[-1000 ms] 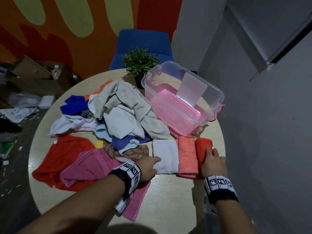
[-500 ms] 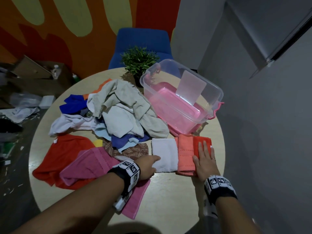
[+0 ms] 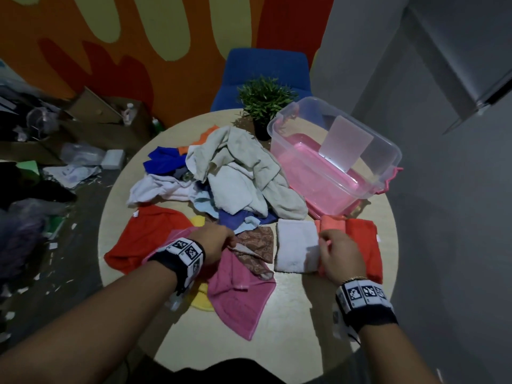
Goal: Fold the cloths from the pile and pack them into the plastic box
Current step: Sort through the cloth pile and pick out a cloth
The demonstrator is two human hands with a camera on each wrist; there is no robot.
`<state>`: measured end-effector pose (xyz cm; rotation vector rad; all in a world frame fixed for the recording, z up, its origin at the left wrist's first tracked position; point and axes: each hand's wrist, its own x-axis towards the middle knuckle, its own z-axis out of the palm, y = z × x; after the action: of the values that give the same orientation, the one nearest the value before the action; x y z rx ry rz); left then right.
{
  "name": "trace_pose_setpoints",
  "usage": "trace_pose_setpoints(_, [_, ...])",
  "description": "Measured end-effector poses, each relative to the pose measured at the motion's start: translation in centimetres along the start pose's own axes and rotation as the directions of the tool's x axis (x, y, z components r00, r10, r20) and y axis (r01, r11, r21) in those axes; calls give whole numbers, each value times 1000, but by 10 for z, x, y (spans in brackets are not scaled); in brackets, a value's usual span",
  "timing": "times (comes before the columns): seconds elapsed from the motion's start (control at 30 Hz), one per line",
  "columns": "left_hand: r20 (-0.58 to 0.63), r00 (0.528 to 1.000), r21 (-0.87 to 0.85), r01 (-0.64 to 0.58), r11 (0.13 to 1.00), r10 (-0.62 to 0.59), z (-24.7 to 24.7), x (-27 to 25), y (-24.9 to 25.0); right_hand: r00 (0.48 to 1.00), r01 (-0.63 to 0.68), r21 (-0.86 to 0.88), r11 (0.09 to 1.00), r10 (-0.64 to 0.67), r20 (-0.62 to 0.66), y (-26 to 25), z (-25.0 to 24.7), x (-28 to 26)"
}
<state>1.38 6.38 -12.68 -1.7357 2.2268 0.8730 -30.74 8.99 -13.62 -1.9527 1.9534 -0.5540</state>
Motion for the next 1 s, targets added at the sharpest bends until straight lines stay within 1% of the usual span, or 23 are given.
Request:
trace_pose_setpoints(0.03, [55, 998, 40, -28, 999, 26, 2, -6, -5, 994, 18, 43, 999, -22, 105, -16, 7, -3])
trace_pose_setpoints(0.07, [81, 995, 82, -63, 995, 56, 7, -13, -9, 974, 52, 53, 997, -62, 217, -33, 16, -8])
trace_pose_setpoints(0.1, [94, 993, 138, -84, 987, 71, 12, -18, -9, 938, 87, 49, 995, -98, 332, -47, 26, -13])
trace_pose_setpoints(0.17, [81, 996, 246, -54, 968, 35, 20, -28, -5, 837, 162, 26, 987, -151, 526, -75, 48, -26])
trace_pose_setpoints(0.2, [60, 998, 280, -32, 959, 16, 23, -30, -5, 796, 213, 0, 977, -174, 580, -86, 58, -33])
trace_pose_setpoints(0.23, [32, 999, 307, -21, 952, 12, 25, -33, -5, 772, 254, -25, 967, -187, 607, -95, 69, -40])
trace_pose_setpoints(0.27, [2, 1000, 326, -21, 945, 22, 25, -35, -6, 764, 277, -43, 960, -193, 616, -102, 79, -45])
trace_pose_setpoints(0.3, [-27, 999, 332, -35, 943, 47, 24, -37, -9, 765, 286, -53, 957, -195, 614, -108, 87, -50])
trace_pose_setpoints(0.37, [-85, 986, 307, -110, 945, 143, 21, -38, -12, 787, 241, -25, 970, -180, 590, -119, 96, -55])
trace_pose_setpoints(0.4, [-134, 972, 239, -156, 958, 192, 16, -39, -12, 813, 206, 11, 978, -178, 555, -125, 97, -56])
trace_pose_setpoints(0.47, [-222, 943, 22, -249, 968, 248, 0, -41, -6, 878, 161, 78, 984, -179, 444, -136, 95, -52])
trace_pose_setpoints(0.53, [-249, 926, -144, -325, 935, 284, -18, -42, -1, 934, 143, 149, 978, -184, 306, -146, 83, -44])
trace_pose_setpoints(0.57, [-267, 918, -206, -352, 913, 294, -27, -42, 0, 953, 136, 189, 973, -180, 243, -150, 75, -40])
trace_pose_setpoints(0.67, [-406, 877, -319, -400, 859, 257, -47, -42, -1, 981, 113, 320, 941, -157, 114, -157, 46, -27])
trace_pose_setpoints(0.77, [-532, 832, -380, -402, 833, 160, -60, -39, -9, 993, 93, 406, 909, -117, 35, -158, 18, -15])
trace_pose_setpoints(0.9, [-574, 815, -395, -357, 847, 76, -57, -30, -23, 996, 73, 422, 904, -85, 8, -163, 4, -9])
trace_pose_setpoints(0.97, [-637, 770, -389, -359, 849, 34, -49, -34, -22, 999, 51, 459, 887, -49, -16, -167, 8, -7])
trace_pose_setpoints(1.0, [-645, 762, -389, -388, 835, 53, -46, -41, -18, 999, 32, 480, 877, -19, -31, -168, 10, -6])
